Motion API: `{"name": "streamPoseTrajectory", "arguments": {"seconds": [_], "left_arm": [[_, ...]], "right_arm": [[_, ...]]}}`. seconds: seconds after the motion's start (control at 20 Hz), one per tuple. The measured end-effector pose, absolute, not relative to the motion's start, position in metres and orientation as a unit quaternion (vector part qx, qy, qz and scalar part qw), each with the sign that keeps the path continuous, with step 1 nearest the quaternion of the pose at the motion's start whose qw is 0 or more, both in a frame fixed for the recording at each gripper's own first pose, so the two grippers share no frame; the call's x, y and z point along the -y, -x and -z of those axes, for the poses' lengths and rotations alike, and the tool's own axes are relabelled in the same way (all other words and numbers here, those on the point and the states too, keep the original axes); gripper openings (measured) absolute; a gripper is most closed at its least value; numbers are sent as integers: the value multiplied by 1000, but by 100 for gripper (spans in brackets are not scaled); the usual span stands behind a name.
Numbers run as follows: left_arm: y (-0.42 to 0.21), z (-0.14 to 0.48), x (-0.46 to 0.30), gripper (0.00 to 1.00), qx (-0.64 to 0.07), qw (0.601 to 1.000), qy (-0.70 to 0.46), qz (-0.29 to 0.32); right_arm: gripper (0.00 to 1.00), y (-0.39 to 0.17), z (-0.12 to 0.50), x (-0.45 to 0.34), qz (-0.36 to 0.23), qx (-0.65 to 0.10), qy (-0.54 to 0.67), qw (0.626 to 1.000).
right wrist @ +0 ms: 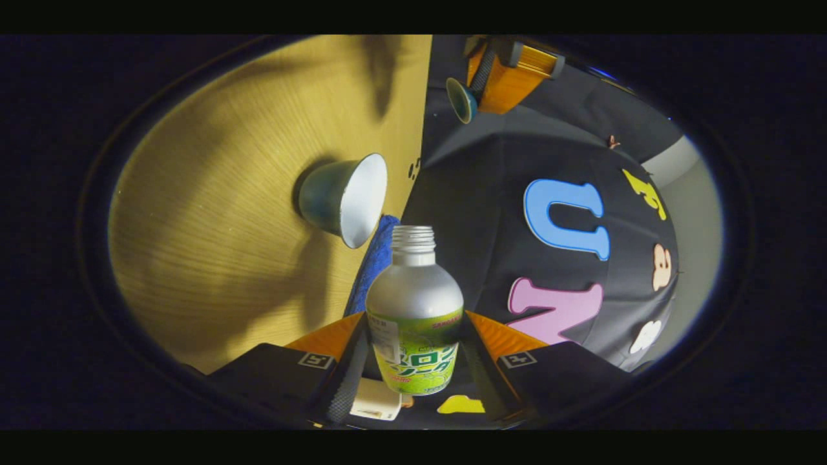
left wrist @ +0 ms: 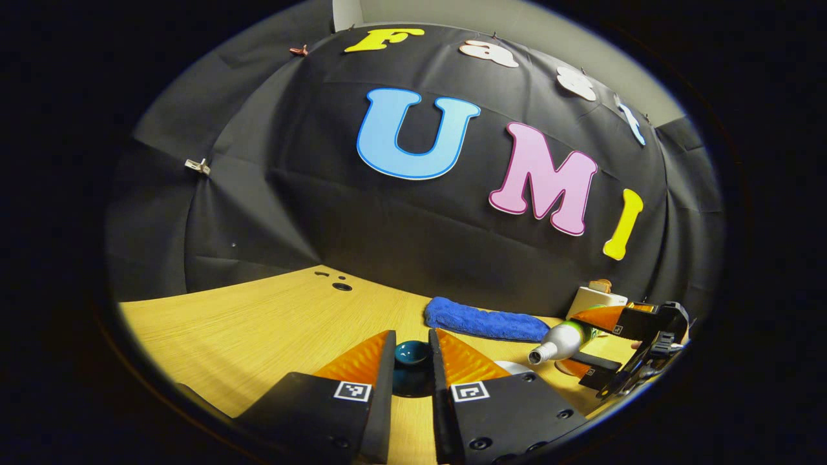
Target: Open the teacup lid with one hand, grasp the water bottle and pour water into the teacup with the other hand; after pouring, place the water bottle on the coaster and then close the teacup lid.
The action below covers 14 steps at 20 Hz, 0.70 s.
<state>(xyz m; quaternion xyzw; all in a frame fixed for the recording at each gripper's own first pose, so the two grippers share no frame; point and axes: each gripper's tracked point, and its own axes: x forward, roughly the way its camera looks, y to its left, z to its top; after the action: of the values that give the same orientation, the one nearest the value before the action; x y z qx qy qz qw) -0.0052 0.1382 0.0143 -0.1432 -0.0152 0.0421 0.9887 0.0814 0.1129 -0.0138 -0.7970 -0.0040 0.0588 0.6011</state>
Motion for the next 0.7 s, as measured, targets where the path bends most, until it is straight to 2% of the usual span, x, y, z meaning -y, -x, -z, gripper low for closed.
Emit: {"name": "streamPoseTrajectory", "arguments": {"seconds": [0.1, 0.7], "left_arm": [[6, -14, -140, 30, 15, 988, 145, -44], [7, -16, -140, 30, 12, 988, 148, -38]], "right_arm": [[78, -81, 13, -115, -61, 9, 809, 584], [77, -90, 1, -114, -62, 17, 837, 544]]}}
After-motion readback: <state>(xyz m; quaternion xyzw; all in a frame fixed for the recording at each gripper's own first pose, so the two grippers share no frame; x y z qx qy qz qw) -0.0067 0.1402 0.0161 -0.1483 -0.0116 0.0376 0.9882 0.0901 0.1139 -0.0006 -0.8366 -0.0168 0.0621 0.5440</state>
